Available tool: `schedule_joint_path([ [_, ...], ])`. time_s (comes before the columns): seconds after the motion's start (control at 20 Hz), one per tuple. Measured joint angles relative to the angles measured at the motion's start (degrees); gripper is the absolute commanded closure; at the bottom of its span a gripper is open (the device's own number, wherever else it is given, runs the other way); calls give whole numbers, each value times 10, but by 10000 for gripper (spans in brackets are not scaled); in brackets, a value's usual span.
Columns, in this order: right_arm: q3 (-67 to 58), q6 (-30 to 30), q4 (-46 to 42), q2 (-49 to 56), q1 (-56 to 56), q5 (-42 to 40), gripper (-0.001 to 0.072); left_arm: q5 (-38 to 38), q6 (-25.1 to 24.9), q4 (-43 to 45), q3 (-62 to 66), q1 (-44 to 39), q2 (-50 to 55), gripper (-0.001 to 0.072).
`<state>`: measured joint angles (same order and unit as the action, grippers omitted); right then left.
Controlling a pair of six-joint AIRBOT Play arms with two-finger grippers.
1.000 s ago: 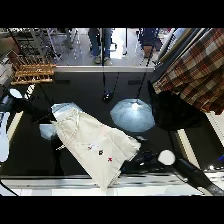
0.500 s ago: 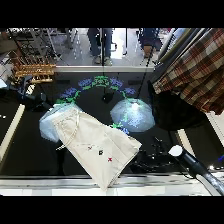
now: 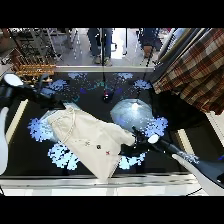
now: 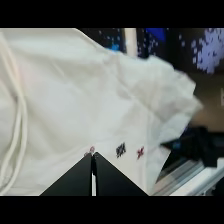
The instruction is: Fold the clothes and pants, and hang the long-sleeved shirts on hangers.
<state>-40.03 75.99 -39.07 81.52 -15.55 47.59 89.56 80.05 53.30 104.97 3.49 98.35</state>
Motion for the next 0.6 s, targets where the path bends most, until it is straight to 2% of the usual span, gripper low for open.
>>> schedule_joint_path([
  [0.15,-22,88,-241,-54,49,59,702,-13,-8,47,-9,-54,24,700],
  [0.25,-27,113,-371,-107,101,136,702,-32,-10,89,-22,-94,52,700],
  [0.4,-41,121,-432,-189,159,207,703,-59,-14,121,-34,-148,106,700],
  [0.6,-114,128,-376,-234,145,237,703,-83,-23,121,-40,-204,165,700],
])
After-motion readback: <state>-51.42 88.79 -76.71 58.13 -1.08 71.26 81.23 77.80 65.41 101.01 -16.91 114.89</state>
